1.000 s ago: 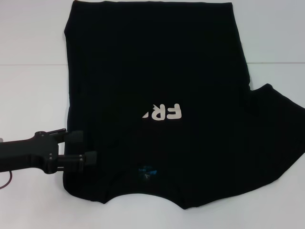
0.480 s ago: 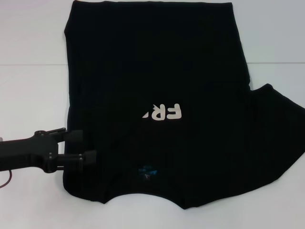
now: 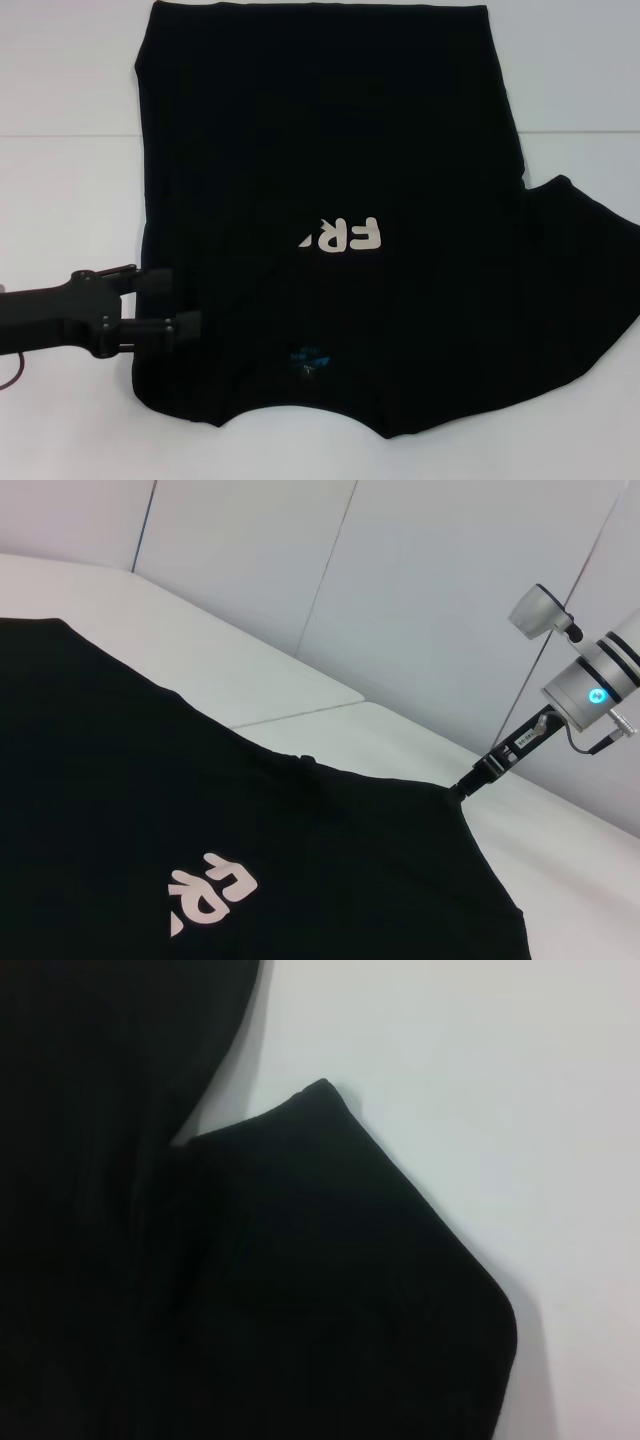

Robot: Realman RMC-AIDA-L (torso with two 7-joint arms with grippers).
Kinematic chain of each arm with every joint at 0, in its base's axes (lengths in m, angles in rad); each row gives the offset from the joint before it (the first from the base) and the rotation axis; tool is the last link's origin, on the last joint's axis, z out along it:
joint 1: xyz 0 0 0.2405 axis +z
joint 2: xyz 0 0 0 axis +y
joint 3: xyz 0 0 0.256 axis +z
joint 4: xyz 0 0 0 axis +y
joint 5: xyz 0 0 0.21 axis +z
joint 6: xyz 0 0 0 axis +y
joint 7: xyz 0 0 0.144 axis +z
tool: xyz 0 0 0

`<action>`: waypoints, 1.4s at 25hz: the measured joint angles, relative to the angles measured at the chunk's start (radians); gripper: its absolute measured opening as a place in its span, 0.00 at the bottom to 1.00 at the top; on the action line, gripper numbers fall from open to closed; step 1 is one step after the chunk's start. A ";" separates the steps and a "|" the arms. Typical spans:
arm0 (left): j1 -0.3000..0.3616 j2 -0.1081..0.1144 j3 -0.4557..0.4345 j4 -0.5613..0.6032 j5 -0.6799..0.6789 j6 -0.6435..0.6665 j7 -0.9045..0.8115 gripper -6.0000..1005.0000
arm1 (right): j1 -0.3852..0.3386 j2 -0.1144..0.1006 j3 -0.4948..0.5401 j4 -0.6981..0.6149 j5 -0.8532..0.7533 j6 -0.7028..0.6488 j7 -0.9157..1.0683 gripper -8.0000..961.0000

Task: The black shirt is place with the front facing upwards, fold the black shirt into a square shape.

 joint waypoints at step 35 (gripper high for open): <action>0.013 -0.004 -0.009 0.000 0.000 0.001 -0.003 0.90 | 0.097 0.139 -0.261 -0.167 0.299 -0.080 -0.106 0.04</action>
